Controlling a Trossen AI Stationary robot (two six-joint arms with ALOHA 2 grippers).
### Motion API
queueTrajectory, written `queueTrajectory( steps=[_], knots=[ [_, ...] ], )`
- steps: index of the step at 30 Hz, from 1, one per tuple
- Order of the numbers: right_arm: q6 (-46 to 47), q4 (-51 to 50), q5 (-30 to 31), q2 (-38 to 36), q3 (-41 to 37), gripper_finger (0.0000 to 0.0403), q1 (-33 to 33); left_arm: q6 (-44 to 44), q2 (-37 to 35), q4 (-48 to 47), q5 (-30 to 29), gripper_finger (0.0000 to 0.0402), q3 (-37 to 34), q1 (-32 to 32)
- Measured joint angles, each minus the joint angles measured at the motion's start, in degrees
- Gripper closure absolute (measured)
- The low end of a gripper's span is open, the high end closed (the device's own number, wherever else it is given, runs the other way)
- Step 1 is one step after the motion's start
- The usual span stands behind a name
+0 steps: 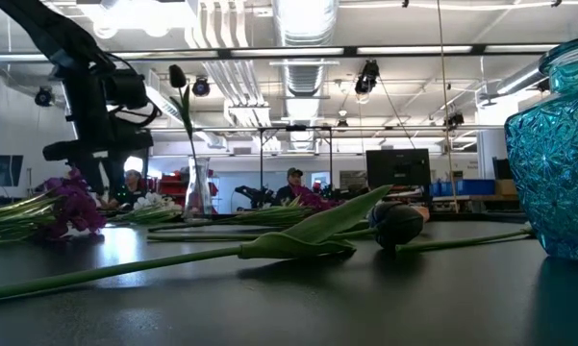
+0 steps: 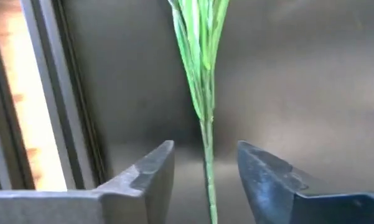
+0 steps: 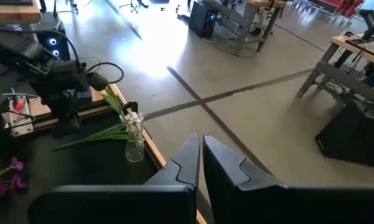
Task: Sort flowers into vase by color
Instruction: Put the left white flowers into the blue vase
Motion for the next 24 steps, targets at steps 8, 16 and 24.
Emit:
queueTrajectory(
  steps=[8,16,24],
  knots=[
    [-0.9,-0.1,0.0,0.0,0.0,0.0390,0.0,1.3,3.0,-0.2,-0.2,0.0245,4.5,-3.1],
    [-0.9,-0.3,0.0,-0.1,0.0,0.0390,0.0,1.1,13.8,-0.5,-2.7,0.0251,6.2,-1.8],
    [-0.9,-0.3,-0.1,-0.1,0.0,0.0390,0.0,0.1,18.4,-0.1,-6.8,0.0251,6.9,-3.0]
  ],
)
